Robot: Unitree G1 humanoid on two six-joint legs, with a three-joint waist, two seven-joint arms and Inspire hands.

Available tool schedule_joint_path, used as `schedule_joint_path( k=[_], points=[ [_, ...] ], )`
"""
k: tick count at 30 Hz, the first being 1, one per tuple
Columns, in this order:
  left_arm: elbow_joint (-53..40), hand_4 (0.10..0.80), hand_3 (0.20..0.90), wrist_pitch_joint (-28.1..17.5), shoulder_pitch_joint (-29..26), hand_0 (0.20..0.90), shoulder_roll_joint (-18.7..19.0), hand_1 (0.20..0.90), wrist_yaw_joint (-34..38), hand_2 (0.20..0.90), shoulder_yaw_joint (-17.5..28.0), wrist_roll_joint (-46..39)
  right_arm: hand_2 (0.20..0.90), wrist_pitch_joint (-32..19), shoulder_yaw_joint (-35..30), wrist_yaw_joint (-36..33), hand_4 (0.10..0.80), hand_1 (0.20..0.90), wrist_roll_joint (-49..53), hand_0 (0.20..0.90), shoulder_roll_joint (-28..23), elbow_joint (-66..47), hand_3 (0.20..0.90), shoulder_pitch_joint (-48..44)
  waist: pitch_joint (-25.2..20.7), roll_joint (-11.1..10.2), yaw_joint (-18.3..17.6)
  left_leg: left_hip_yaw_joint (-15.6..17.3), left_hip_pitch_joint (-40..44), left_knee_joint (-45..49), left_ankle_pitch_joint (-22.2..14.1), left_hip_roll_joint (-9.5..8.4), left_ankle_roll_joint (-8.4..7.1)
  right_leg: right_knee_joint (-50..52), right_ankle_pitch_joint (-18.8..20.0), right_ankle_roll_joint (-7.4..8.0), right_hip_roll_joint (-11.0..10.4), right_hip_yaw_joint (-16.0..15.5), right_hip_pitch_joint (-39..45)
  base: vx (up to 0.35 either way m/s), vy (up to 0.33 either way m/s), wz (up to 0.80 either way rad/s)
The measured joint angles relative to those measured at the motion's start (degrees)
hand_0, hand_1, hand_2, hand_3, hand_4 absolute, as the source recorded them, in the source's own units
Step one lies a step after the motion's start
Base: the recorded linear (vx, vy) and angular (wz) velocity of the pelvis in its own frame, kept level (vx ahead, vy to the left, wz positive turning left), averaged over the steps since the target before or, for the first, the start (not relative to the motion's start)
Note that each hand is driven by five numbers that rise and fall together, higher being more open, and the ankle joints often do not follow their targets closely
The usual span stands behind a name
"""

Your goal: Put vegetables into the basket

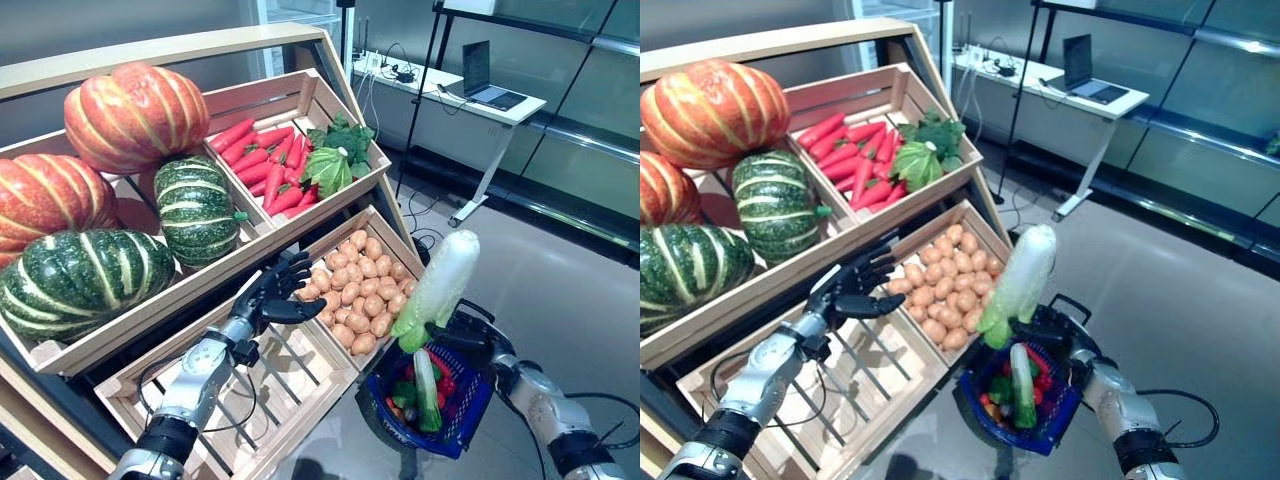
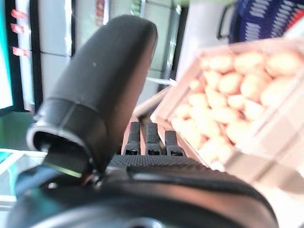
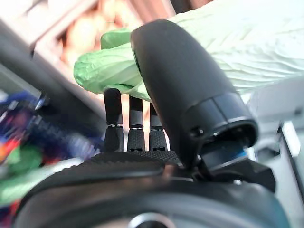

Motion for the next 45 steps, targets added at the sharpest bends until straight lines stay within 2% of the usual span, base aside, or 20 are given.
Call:
schedule_joint_path(
  k=[7, 9, 12, 13, 15, 16, 19, 21, 24, 26, 28, 33, 34, 35, 40, 45],
  points=[
    [0.4, 0.8, 0.9, 0.0, 0.8, 0.9, 0.5, 0.9, 3.4, 0.9, 0.0, 1.6, 0.3, -0.6, -4.3, -6.0, 0.4, 0.3, -2.0, 0.3, -0.4, 14.6, 0.3, -0.2, 0.7, 0.2, 0.5, 1.3, -1.5, 1.0, -0.2, 0.15, 0.04, 1.2, 0.1, -0.07, 0.1, 1.3, -2.6, -0.142, -0.066, -0.11],
    [0.9, 0.8, 0.9, 0.0, -1.4, 0.9, 0.8, 0.9, 4.4, 0.9, -0.4, 1.5, 0.3, -1.2, -4.1, -7.0, 0.4, 0.3, -1.8, 0.3, -0.5, 18.0, 0.3, -3.3, 3.8, 0.3, 0.4, 1.1, -5.6, 5.7, -1.3, 0.89, 0.28, 4.9, -0.2, -0.62, -0.1, 1.5, -6.4, -0.465, -0.082, -0.07],
    [1.7, 0.8, 0.9, -0.2, -8.4, 0.9, 1.9, 0.9, 6.2, 0.9, -3.0, 0.0, 0.3, -2.7, -3.3, -8.7, 0.4, 0.3, -1.3, 0.3, -1.7, 23.5, 0.3, -12.5, 10.7, 1.6, 0.9, 0.0, -16.2, 19.9, -5.7, 3.53, 1.03, 15.9, -2.8, -2.24, -0.7, -0.1, -15.3, -0.386, -0.051, 0.0],
    [2.1, 0.8, 0.9, -0.2, -11.3, 0.9, 1.8, 0.9, 6.7, 0.9, -4.0, -0.9, 0.3, -3.1, -3.3, -9.4, 0.4, 0.3, -1.2, 0.3, -2.6, 24.6, 0.3, -16.0, 13.3, 2.5, 0.8, -1.6, -20.5, 25.5, -7.7, 4.25, 1.38, 21.6, -4.7, -2.62, -1.5, -0.6, -19.2, -0.226, -0.027, 0.14],
    [2.1, 0.8, 0.9, -0.2, -13.7, 0.9, 1.7, 0.9, 6.9, 0.9, -5.2, -1.9, 0.3, -3.8, -3.3, -9.7, 0.4, 0.3, -0.9, 0.3, -3.4, 26.0, 0.3, -20.2, 15.7, 3.0, 0.8, -3.6, -26.4, 32.8, -10.5, 4.36, 2.01, 30.8, -8.5, -3.15, -3.3, -0.3, -25.2, -0.177, -0.028, 0.24],
    [2.1, 0.8, 0.9, -0.5, -14.0, 0.9, 1.7, 0.9, 7.0, 0.9, -5.4, -1.9, 0.3, -4.3, -3.1, -9.7, 0.4, 0.3, -0.9, 0.3, -3.7, 26.2, 0.3, -21.3, 16.5, 3.0, 1.1, -4.7, -28.6, 35.8, -11.7, 4.61, 2.09, 34.4, -10.4, -2.69, -4.4, -0.1, -27.4, -0.204, -0.024, 0.16],
    [2.1, 0.8, 0.9, -0.9, -15.2, 0.9, 1.9, 0.9, 7.5, 0.9, -6.1, -2.0, 0.3, -5.5, -1.6, -9.6, 0.4, 0.3, -0.8, 0.3, -5.8, 28.6, 0.3, -24.7, 17.9, 3.6, 2.6, -6.3, -34.9, 42.5, -13.4, 4.58, 2.7, 42.1, -12.4, -3.2, -6.7, -0.3, -33.5, -0.181, -0.009, 0.15],
    [2.1, 0.8, 0.9, -1.1, -16.8, 0.9, 2.3, 0.9, 7.8, 0.9, -6.5, -4.2, 0.3, -5.5, -1.6, -9.6, 0.4, 0.3, -0.8, 0.3, -7.1, 31.5, 0.3, -28.9, 20.3, 3.6, 3.0, -7.7, -39.7, 47.4, -14.0, 3.64, 3.08, 48.7, -14.7, -3.52, -9.0, 0.0, -38.2, -0.103, 0.003, 0.36],
    [2.2, 0.8, 0.9, -1.3, -17.1, 0.9, 2.8, 0.9, 7.9, 0.9, -7.6, -5.8, 0.3, -5.5, -1.2, -9.6, 0.4, 0.3, 0.9, 0.3, -7.5, 33.2, 0.3, -32.9, 21.9, 3.9, 3.7, -9.5, -45.8, 54.6, -16.3, 3.11, 3.31, 56.6, -17.6, -3.54, -10.8, 1.1, -43.9, -0.077, 0.015, 0.2],
    [2.2, 0.8, 0.9, -1.9, -17.5, 0.9, 3.6, 0.9, 7.7, 0.9, -9.8, -6.5, 0.3, -5.5, 0.2, -9.6, 0.4, 0.3, 0.9, 0.3, -7.8, 33.8, 0.3, -34.7, 22.6, 4.0, 3.7, -10.3, -48.4, 59.2, -17.8, 2.55, 3.98, 61.4, -19.4, -3.76, -12.2, 1.7, -46.3, -0.025, 0.012, 0.24],
    [2.1, 0.8, 0.9, -2.8, -17.9, 0.9, 3.8, 0.9, 7.8, 0.9, -11.2, -7.5, 0.3, -5.5, 1.7, -9.6, 0.4, 0.3, 1.3, 0.3, -8.1, 34.7, 0.3, -36.5, 22.8, 4.4, 4.1, -11.4, -51.4, 63.8, -20.1, 2.26, 3.58, 65.9, -21.7, -3.33, -13.1, 2.7, -48.8, 0.037, 0.008, 0.15],
    [1.9, 0.8, 0.9, -5.0, -18.7, 0.9, 4.0, 0.9, 8.9, 0.9, -11.3, -8.6, 0.3, -4.5, 2.6, -9.6, 0.4, 0.3, 4.4, 0.3, -8.3, 36.4, 0.3, -40.7, 23.3, 5.2, 4.2, -13.0, -58.4, 74.1, -24.0, 1.91, 3.72, 76.6, -26.5, -3.24, -15.0, 4.9, -55.6, -0.052, 0.023, 0.1],
    [1.8, 0.8, 0.9, -5.2, -18.9, 0.9, 4.0, 0.9, 9.1, 0.9, -11.3, -8.6, 0.338, -4.2, 2.6, -9.6, 0.425, 0.338, 5.8, 0.338, -8.3, 36.9, 0.338, -41.3, 23.4, 5.4, 4.2, -13.4, -59.6, 75.6, -24.6, 1.89, 3.56, 78.2, -27.2, -3.15, -15.1, 5.3, -56.8, -0.05, 0.022, 0.04],
    [1.6, 0.8, 0.9, -5.3, -19.1, 0.9, 4.0, 0.9, 9.5, 0.9, -11.4, -8.6, 0.9, -3.8, 2.6, -9.9, 0.8, 0.9, 7.5, 0.9, -8.3, 37.1, 0.9, -41.9, 23.5, 5.6, 4.4, -13.9, -61.1, 77.5, -25.2, 1.82, 3.42, 80.2, -28.0, -3.27, -15.3, 5.7, -58.2, -0.032, 0.018, 0.07],
    [1.5, 0.8, 0.9, -5.4, -20.3, 0.9, 3.9, 0.9, 10.0, 0.9, -12.5, -8.7, 0.9, -3.1, 2.5, -12.3, 0.8, 0.9, 9.7, 0.9, -8.4, 37.4, 0.9, -42.2, 24.2, 6.7, 5.1, -15.9, -65.1, 82.8, -27.4, 1.85, 2.59, 86.0, -31.0, -3.54, -15.9, 6.3, -61.6, 0.0, 0.006, 0.05],
    [1.5, 0.8, 0.9, -5.4, -20.4, 0.9, 3.9, 0.9, 9.5, 0.9, -13.2, -10.4, 0.9, -2.6, 2.1, -15.4, 0.8, 0.9, 10.2, 0.9, -8.4, 37.7, 0.9, -42.3, 24.2, 6.7, 5.1, -16.6, -65.7, 84.2, -28.3, 1.96, 1.95, 88.0, -32.5, -3.66, -16.0, 6.4, -62.2, 0.006, -0.003, 0.0]
  ],
)
